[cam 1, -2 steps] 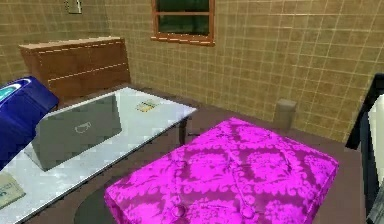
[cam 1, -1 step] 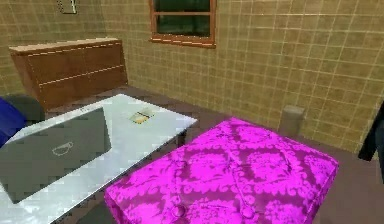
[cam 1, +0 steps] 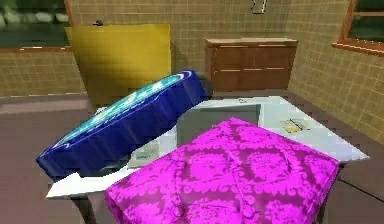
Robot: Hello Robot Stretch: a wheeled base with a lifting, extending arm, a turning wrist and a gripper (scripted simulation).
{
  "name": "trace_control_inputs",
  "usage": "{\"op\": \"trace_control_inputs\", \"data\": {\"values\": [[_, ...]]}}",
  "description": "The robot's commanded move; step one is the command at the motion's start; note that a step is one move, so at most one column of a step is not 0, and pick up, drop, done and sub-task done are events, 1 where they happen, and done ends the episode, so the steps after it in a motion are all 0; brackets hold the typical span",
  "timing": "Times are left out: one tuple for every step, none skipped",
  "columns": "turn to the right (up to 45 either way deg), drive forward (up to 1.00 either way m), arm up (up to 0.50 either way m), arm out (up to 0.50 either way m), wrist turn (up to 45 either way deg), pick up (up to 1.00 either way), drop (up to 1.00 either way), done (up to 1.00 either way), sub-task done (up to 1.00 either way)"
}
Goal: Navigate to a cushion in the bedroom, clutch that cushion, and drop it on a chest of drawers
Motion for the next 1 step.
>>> {"op": "trace_control_inputs", "data": {"values": [[-45.0,0.00,0.00,0.00,0.0,0.00,0.00,0.00,0.00]]}}
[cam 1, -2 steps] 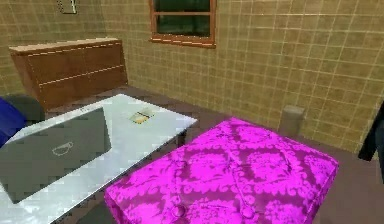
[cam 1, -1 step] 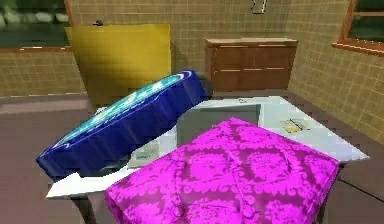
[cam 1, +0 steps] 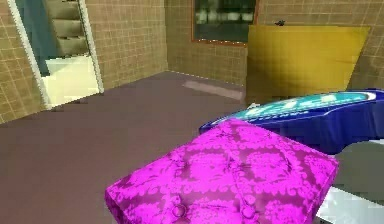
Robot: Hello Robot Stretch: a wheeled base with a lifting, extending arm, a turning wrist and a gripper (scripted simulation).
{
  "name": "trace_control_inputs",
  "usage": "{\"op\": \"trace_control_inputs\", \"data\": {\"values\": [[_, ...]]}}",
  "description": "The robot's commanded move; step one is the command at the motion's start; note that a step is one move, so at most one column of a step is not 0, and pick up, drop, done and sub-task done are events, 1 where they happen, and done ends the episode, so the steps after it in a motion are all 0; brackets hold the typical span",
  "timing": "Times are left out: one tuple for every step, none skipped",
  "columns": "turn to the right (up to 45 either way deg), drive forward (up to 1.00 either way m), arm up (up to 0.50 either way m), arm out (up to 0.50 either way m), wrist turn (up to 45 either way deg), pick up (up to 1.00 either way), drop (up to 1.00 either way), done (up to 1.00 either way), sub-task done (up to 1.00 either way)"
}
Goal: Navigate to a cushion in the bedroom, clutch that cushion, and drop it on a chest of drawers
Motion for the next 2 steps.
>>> {"op": "trace_control_inputs", "data": {"values": [[-45.0,0.00,0.00,0.00,0.0,0.00,0.00,0.00,0.00],[-24.0,0.00,0.00,0.00,0.0,0.00,0.00,0.00,0.00]]}}
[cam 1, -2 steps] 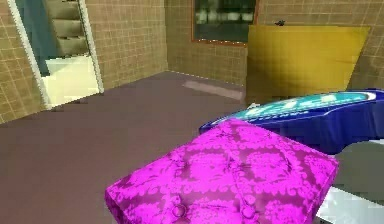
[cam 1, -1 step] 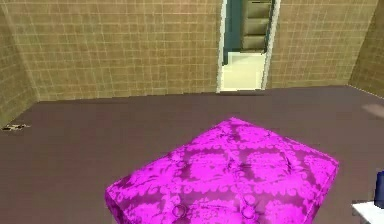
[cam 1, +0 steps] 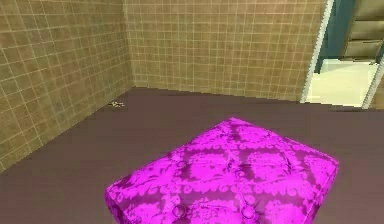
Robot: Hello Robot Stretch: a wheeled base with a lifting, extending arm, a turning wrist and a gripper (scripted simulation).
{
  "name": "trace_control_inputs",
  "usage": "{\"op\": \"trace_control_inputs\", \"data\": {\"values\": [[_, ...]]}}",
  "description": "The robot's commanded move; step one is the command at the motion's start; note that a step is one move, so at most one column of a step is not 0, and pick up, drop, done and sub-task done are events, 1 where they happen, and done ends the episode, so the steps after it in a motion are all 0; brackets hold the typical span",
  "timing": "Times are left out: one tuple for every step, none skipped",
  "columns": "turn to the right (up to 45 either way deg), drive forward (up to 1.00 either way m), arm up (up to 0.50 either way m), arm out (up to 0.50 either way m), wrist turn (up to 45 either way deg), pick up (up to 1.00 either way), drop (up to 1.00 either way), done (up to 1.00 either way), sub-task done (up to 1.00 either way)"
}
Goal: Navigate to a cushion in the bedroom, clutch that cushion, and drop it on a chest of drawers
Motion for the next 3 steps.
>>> {"op": "trace_control_inputs", "data": {"values": [[-3.0,0.00,0.00,0.00,0.0,0.00,0.00,0.00,0.00],[0.0,0.15,0.00,0.00,0.0,0.00,0.00,0.00,0.00],[45.0,0.00,0.00,0.00,0.0,0.00,0.00,0.00,0.00]]}}
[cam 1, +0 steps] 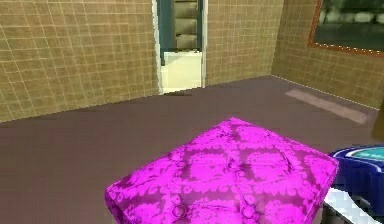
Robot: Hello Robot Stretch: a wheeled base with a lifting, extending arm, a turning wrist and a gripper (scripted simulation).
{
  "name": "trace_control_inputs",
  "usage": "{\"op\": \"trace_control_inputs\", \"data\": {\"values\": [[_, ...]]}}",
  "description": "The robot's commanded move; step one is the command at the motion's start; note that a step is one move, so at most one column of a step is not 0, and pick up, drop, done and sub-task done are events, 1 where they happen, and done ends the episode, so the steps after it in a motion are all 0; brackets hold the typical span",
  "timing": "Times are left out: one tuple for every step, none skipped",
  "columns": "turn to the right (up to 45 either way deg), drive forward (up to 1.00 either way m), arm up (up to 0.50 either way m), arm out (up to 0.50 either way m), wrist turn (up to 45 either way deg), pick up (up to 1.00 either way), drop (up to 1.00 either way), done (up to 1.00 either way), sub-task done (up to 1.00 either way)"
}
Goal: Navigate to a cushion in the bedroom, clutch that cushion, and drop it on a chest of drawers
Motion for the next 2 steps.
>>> {"op": "trace_control_inputs", "data": {"values": [[3.0,0.00,0.00,0.00,0.0,0.00,0.00,0.00,0.00],[0.0,0.95,0.00,0.00,0.0,0.00,0.00,0.00,0.00]]}}
